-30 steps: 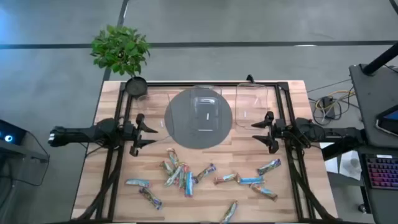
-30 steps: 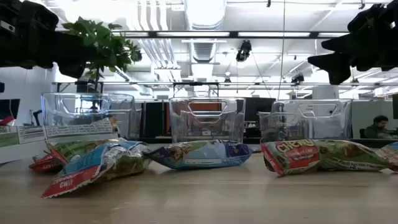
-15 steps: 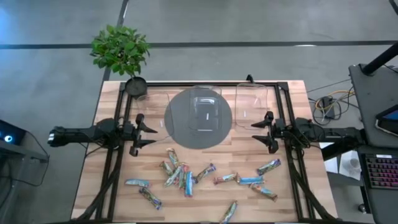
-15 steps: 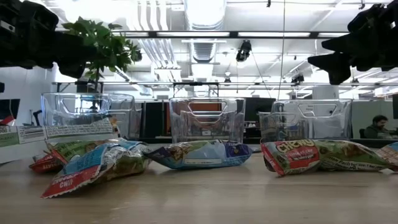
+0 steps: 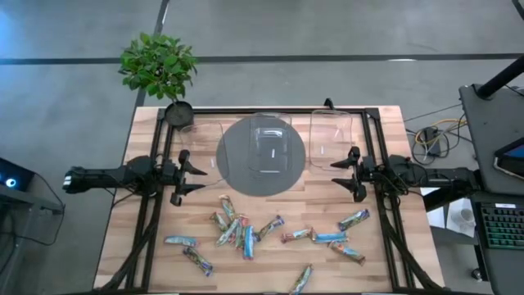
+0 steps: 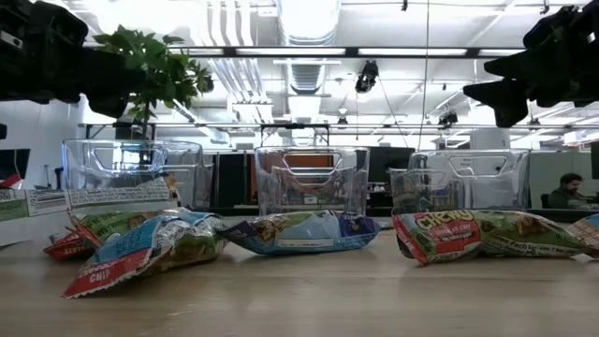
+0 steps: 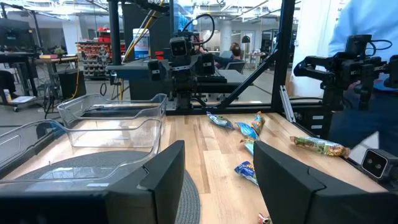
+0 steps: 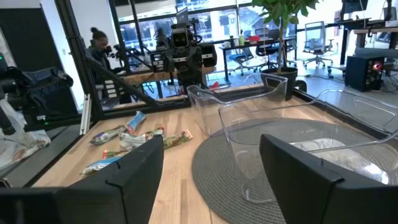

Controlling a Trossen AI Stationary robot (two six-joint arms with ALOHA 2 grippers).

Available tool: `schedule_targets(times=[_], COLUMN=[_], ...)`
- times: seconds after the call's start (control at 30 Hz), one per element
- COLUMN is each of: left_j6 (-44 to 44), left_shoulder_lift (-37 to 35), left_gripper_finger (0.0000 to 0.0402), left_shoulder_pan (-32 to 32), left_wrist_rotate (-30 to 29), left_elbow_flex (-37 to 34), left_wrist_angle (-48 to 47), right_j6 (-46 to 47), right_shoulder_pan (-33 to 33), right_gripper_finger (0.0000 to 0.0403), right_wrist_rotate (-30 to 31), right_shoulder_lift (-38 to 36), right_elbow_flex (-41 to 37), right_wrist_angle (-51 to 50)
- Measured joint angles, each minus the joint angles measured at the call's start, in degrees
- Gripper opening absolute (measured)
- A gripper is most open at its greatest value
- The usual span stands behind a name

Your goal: Pick and place Granola Bars by type

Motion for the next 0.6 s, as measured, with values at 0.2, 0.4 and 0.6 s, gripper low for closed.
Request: schedule_targets(times=[0.2, 0.4, 0.6], left_j6=[0.0, 0.0, 0.0], left_shoulder_lift=[0.0, 0.0, 0.0], left_gripper_finger=[0.0174, 0.0174, 0.0174], left_shoulder_pan=[0.0, 0.0, 0.0], left_wrist_rotate=[0.0, 0.0, 0.0], left_elbow_flex=[0.0, 0.0, 0.0], left_wrist_angle=[0.0, 0.0, 0.0], right_j6=[0.0, 0.7, 32.9], right_shoulder_pan=[0.0, 0.0, 0.0], right_gripper_finger=[0.0253, 0.0249, 0.0253], right_wrist_rotate=[0.0, 0.0, -6.6], right_shoulder_lift=[0.0, 0.0, 0.2], right_elbow_flex=[0.0, 0.0, 0.0], right_wrist_angle=[0.0, 0.0, 0.4])
